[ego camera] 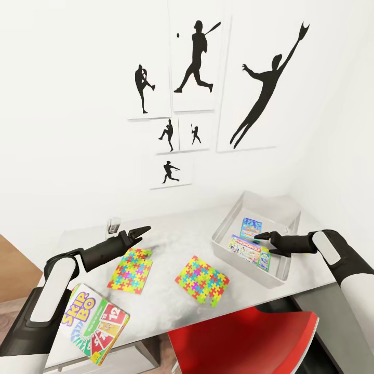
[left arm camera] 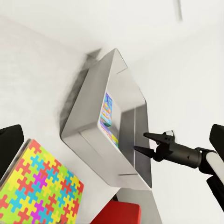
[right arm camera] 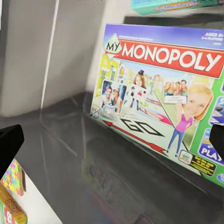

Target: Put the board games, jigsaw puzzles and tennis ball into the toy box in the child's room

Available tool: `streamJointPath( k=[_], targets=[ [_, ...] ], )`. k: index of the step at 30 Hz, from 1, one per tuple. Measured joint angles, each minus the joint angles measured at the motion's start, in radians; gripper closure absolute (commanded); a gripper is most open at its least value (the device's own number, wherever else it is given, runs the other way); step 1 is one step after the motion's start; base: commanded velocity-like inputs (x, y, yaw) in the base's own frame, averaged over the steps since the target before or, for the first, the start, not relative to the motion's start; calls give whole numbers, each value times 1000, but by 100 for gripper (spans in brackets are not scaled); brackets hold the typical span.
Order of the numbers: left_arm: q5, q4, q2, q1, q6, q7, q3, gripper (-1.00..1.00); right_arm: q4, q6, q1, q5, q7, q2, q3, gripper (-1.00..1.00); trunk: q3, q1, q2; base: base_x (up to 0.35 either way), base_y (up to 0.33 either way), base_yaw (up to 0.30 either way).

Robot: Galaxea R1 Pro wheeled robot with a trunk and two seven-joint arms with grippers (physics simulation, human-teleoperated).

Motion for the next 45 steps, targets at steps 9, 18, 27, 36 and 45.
streamJointPath(
  k=[9,18,27,36,45],
  targets=[
    [0,13,-1,0,0,1,-1,-100,-81,0,7,-18,6,-5,-1,-100,0,0,0,0,0,0],
    [-4,22,-7,5,-6,-9,-6,-100,-172,-6,46,-39,9,-2,-7,-100,0,0,0,0,0,0],
    [10,9,-16,15,-23,-49,-23,-100,-195,-30,31,-27,12,16,-13,-100,0,0,0,0,0,0],
    [10,9,-16,15,-23,-49,-23,-100,-195,-30,31,-27,12,16,-13,-100,0,0,0,0,0,0],
    [10,9,-16,15,-23,-49,-23,-100,-195,-30,31,-27,12,16,-13,-100,0,0,0,0,0,0]
  ],
)
